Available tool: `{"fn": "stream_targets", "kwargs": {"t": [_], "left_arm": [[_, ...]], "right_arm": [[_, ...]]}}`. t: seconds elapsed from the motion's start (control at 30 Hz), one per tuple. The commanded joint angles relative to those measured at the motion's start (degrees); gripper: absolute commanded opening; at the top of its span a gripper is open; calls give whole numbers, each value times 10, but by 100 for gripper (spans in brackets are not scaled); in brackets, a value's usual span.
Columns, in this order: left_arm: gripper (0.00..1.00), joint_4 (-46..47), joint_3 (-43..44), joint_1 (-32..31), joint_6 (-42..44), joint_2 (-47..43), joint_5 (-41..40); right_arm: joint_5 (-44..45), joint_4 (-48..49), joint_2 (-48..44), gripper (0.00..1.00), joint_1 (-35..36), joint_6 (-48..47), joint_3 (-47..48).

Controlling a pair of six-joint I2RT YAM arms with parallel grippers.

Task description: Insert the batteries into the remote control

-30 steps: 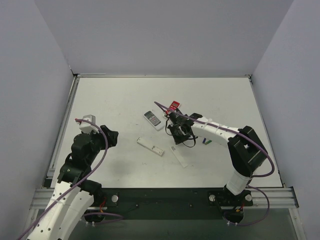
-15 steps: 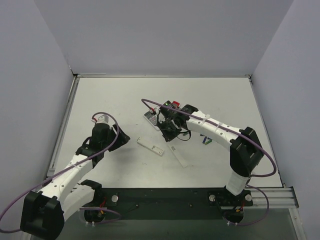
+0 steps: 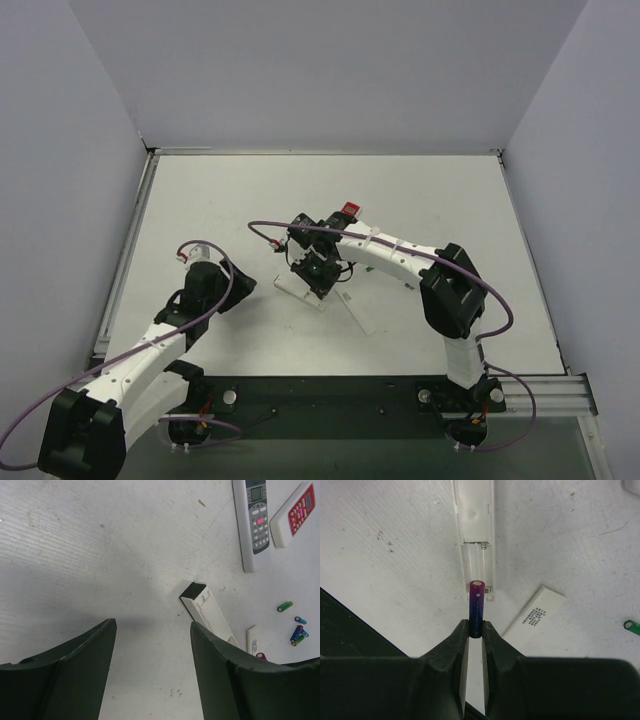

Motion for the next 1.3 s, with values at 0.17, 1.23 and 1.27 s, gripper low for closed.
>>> {"fn": "stream_targets", "kwargs": {"t": [0.17,1.23,1.27], "left_arm": [[71,31,-21,-2,-24,-42,-41],[71,34,-29,-2,-27,-51,-39],[71,34,-30,-2,-27,-51,-39]], "right_arm": [[-1,-62,40,4,7,-23,51],[18,-73,102,18,5,-15,78],[18,-73,103,17,5,-12,79]]}}
